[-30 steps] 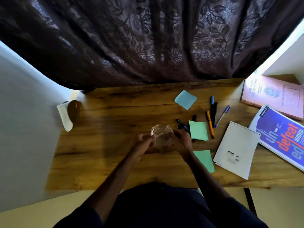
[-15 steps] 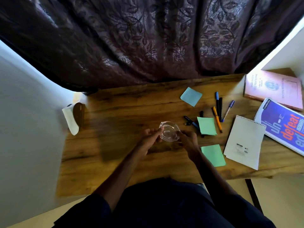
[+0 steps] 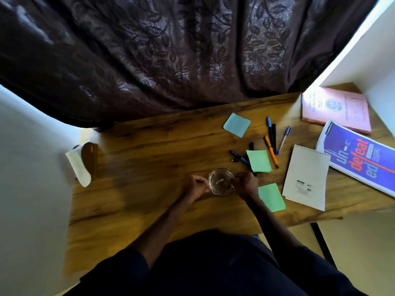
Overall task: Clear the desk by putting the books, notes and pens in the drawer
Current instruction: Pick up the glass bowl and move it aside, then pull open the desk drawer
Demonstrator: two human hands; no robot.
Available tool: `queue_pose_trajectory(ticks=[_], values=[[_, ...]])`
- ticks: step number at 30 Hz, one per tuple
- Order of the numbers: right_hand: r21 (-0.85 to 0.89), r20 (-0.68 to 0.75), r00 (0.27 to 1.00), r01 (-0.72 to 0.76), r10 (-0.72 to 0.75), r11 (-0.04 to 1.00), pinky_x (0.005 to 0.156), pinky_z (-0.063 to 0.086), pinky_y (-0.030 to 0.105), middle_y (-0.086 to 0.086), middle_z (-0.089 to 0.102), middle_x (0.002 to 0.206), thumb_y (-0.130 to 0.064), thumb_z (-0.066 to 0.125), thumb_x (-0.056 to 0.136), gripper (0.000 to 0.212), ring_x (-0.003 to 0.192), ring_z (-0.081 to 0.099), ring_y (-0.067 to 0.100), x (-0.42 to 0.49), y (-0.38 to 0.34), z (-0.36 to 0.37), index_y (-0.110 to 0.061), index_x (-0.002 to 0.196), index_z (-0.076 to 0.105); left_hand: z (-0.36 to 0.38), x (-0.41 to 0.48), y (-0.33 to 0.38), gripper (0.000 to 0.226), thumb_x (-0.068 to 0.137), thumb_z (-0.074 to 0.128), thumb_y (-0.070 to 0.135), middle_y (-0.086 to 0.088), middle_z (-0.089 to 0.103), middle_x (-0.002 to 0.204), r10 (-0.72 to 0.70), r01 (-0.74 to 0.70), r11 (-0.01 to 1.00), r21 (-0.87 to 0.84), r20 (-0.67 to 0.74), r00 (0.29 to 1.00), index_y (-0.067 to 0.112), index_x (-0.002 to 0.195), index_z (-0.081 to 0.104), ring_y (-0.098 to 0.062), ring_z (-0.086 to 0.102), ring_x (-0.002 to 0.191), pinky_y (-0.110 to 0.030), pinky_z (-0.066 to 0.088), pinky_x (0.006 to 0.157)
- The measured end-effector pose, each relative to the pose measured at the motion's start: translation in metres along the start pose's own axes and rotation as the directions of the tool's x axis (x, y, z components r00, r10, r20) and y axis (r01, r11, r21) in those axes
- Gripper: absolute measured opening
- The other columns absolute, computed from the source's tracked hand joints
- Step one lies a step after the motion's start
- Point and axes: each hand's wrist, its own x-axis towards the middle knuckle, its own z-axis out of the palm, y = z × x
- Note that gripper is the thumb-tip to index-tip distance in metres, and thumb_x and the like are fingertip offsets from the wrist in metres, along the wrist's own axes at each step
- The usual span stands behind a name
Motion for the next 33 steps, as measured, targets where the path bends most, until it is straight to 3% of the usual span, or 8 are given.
queue_pose_trajectory(ticks=[5,7,10,13,18,24,29,33], values=[[0.019,-0.014,1.0,-0.012,0.013,1.0,0.047,0.04,0.017,-0.001,0.066,0.067,-0.014,0.071,0.088,0.017,0.055,0.055,0.0,-0.004,0.006,-0.002,-0.008,0.072,0.074,0.005,-0.003,0.001,0.005,0.088,0.073,0.002,-0.017,0.077,0.094,0.001,-0.001,0.999,0.041,-0.001,1.0,0.002,0.093,0.074,-0.025,0.077,0.082,-0.045,0.063,0.082],[0.038,-0.039,0.999,-0.033,0.035,0.999,0.051,0.042,0.027,-0.001,0.064,0.061,-0.019,0.07,0.09,0.027,0.053,0.053,0.005,-0.008,0.009,-0.004,-0.009,0.065,0.069,0.007,-0.01,0.001,0.01,0.088,0.073,0.005,-0.008,0.076,0.096,0.09,-0.077,0.977,0.199,-0.061,0.994,0.005,0.098,0.075,-0.021,0.075,0.085,-0.035,0.062,0.078],[0.079,-0.1,0.995,-0.016,0.024,0.997,0.05,0.039,0.024,-0.007,0.06,0.061,-0.022,0.07,0.09,0.028,0.054,0.052,0.003,-0.02,0.012,-0.009,-0.016,0.063,0.065,0.012,-0.029,0.002,0.015,0.091,0.068,0.011,0.002,0.073,0.102,0.309,-0.23,0.868,0.441,-0.116,0.944,0.013,0.104,0.073,-0.012,0.068,0.092,-0.018,0.049,0.071],[0.112,-0.17,0.985,-0.017,0.036,0.994,0.057,0.043,0.015,-0.007,0.07,0.08,-0.019,0.069,0.09,0.01,0.067,0.061,0.003,-0.046,0.022,-0.021,-0.013,0.085,0.075,0.027,-0.048,-0.001,0.015,0.094,0.064,0.014,0.002,0.07,0.108,0.412,-0.374,0.799,0.471,0.024,0.911,0.015,0.109,0.068,-0.011,0.066,0.094,-0.018,0.053,0.072],[0.263,-0.322,0.933,-0.075,0.16,0.962,0.071,0.059,0.03,-0.006,0.077,0.09,-0.023,0.069,0.09,0.014,0.076,0.071,0.008,-0.1,0.076,-0.056,-0.016,0.097,0.079,0.083,-0.075,-0.009,0.011,0.094,0.065,0.031,0.01,0.07,0.098,0.492,-0.518,0.67,0.531,0.205,0.846,0.025,0.102,0.069,-0.009,0.067,0.085,-0.03,0.06,0.075],[0.478,-0.48,0.798,-0.11,0.365,0.871,0.06,0.062,0.034,-0.004,0.076,0.087,-0.022,0.07,0.09,0.01,0.067,0.071,0.005,-0.145,0.141,-0.107,-0.018,0.092,0.078,0.157,-0.102,-0.007,0.016,0.088,0.064,0.039,0.009,0.075,0.093,0.414,-0.537,0.628,0.563,0.343,0.843,0.026,0.092,0.072,-0.011,0.07,0.084,-0.036,0.062,0.076],[0.608,-0.334,0.833,-0.166,0.44,0.776,0.073,0.063,0.049,-0.005,0.078,0.09,-0.027,0.077,0.085,0.007,0.082,0.075,0.016,-0.146,0.203,-0.135,-0.024,0.091,0.078,0.217,-0.125,-0.009,0.011,0.091,0.066,0.019,0.002,0.077,0.094,0.306,-0.485,0.724,0.491,0.402,0.863,0.019,0.095,0.076,-0.01,0.071,0.076,-0.023,0.06,0.07],[0.731,-0.149,0.877,-0.214,0.457,0.648,0.068,0.06,0.037,0.008,0.076,0.094,-0.017,0.074,0.089,0.009,0.088,0.074,0.028,-0.152,0.239,-0.152,-0.014,0.097,0.076,0.264,-0.15,-0.025,0.015,0.097,0.062,0.012,-0.011,0.077,0.099,0.023,-0.111,0.973,0.205,0.39,0.92,0.007,0.104,0.074,-0.018,0.071,0.074,-0.029,0.06,0.071]])
